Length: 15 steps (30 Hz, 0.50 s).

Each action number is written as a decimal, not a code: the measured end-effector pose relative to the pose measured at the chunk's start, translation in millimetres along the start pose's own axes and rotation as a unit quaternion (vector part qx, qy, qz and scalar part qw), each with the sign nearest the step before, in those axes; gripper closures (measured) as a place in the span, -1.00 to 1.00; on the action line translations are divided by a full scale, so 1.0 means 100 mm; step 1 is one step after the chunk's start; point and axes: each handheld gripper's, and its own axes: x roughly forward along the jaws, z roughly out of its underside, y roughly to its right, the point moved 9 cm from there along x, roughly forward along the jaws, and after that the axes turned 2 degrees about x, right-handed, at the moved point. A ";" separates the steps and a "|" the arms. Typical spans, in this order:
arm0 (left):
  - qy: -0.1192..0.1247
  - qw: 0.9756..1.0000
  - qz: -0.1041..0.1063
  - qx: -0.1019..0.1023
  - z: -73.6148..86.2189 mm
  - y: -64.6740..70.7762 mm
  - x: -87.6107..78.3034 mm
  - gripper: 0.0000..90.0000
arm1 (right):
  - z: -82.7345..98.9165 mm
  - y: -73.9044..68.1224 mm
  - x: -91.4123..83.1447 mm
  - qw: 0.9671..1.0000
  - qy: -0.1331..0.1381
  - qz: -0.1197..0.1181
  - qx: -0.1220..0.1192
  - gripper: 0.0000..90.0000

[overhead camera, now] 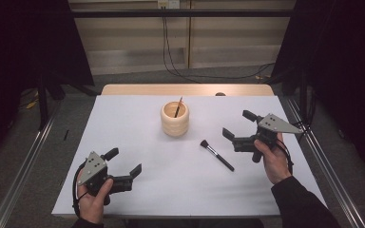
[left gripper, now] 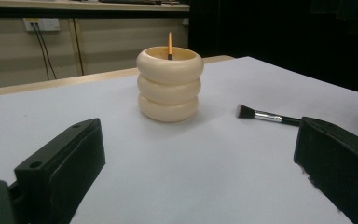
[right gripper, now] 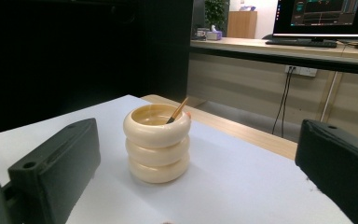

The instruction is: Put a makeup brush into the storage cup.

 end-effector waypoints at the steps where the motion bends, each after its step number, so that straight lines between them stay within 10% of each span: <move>1: -0.002 1.000 0.003 0.004 0.00 0.00 0.00 -0.96 | -0.01 0.00 0.03 1.000 0.001 0.002 -0.004 -1.00; 15: -0.005 1.000 0.004 0.004 0.02 -0.01 0.01 -0.96 | -0.10 0.06 0.37 1.000 -0.005 0.011 -0.004 -1.00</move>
